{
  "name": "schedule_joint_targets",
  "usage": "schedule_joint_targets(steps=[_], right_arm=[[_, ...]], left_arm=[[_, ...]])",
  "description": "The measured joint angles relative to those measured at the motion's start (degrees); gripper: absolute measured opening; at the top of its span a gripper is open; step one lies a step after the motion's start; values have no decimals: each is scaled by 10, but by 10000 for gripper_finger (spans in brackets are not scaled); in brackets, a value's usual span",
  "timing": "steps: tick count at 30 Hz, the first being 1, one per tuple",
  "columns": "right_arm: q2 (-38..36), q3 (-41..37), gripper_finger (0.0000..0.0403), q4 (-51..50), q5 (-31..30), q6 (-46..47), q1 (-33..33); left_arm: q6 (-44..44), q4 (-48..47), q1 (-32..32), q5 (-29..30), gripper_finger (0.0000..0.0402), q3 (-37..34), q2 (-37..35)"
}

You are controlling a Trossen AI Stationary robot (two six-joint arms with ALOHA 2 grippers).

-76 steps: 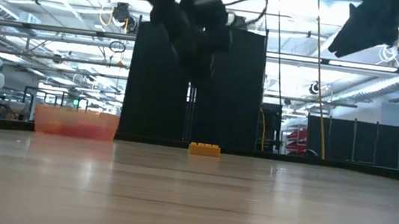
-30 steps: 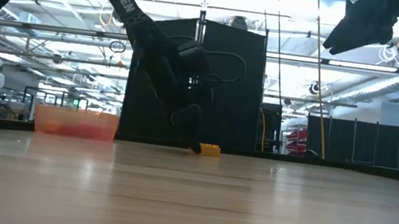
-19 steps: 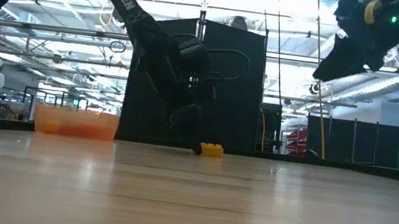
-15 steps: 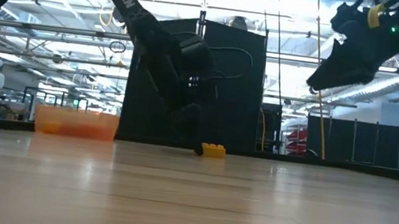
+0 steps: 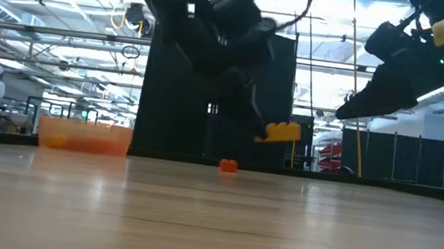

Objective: Sort blocks by size
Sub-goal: Put the yellow 8 stud game piece into the blue bin

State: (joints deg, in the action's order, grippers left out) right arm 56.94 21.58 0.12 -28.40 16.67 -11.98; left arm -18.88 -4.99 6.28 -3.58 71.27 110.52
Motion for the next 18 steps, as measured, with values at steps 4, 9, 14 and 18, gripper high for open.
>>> schedule_joint_targets(steps=[4,9,14,18], right_arm=[[49,1,226,68,34,-40,0],[97,1,236,132,49,-128,-13],[112,11,261,158,92,-127,-20],[127,14,270,168,90,-106,-19]], left_arm=[[0,5,-25,-15,131,20,0],[5,6,-43,-24,132,29,0],[9,6,-46,-23,132,29,0],[20,20,-45,-20,132,29,0]])
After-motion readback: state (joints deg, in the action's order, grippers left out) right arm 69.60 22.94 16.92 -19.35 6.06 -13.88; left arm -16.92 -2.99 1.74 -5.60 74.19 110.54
